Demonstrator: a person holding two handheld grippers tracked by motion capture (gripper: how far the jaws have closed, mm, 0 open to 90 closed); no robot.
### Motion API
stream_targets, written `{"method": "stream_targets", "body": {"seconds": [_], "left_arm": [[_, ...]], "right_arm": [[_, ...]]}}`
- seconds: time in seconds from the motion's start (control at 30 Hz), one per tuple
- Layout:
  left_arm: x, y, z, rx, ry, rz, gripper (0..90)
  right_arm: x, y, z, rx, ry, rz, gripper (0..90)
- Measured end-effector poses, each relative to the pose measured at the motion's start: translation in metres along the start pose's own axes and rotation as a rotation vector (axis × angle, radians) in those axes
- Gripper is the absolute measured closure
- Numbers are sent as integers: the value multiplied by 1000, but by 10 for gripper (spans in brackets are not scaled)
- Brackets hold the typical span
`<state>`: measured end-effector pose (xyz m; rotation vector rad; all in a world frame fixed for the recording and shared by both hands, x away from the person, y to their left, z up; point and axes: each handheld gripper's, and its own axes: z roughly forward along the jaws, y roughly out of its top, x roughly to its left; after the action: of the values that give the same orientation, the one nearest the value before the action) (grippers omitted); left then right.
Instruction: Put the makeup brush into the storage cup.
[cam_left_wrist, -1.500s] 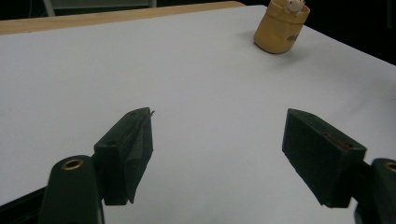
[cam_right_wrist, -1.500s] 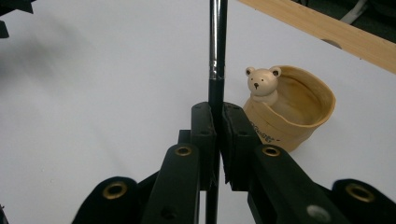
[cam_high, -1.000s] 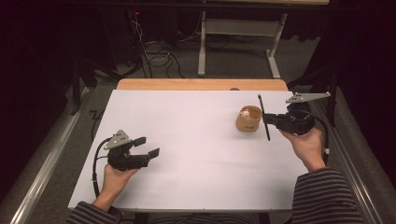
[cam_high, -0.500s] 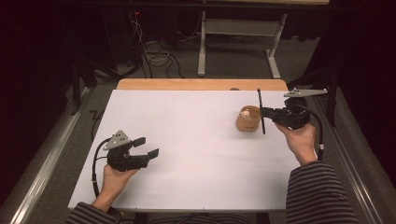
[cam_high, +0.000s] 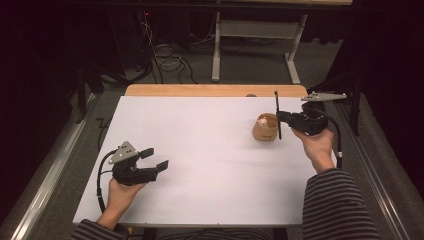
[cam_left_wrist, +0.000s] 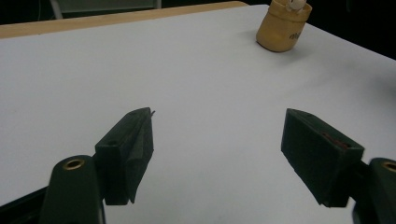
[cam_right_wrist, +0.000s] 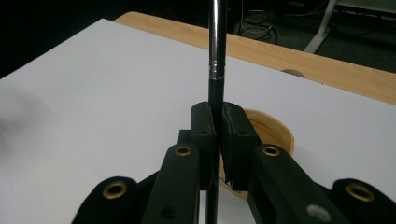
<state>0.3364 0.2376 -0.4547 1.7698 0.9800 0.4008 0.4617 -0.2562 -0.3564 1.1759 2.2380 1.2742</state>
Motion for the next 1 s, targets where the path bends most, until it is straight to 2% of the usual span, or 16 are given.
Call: {"method": "stream_targets", "body": {"seconds": [0.2,0.5,0.7,1.0], "left_arm": [[1,-2,-4,-6,21,-8,257],[1,-5,-10,-9,32,-17,256],[0,-6,-12,-14,35,-16,256],[1,-6,-14,-21,39,-21,253]], "right_arm": [[-4,6,3,-5,-13,-19,863],[-6,15,7,-19,2,-4,860],[-12,21,12,-31,-21,15,861],[-16,25,20,-29,-34,13,861]]}}
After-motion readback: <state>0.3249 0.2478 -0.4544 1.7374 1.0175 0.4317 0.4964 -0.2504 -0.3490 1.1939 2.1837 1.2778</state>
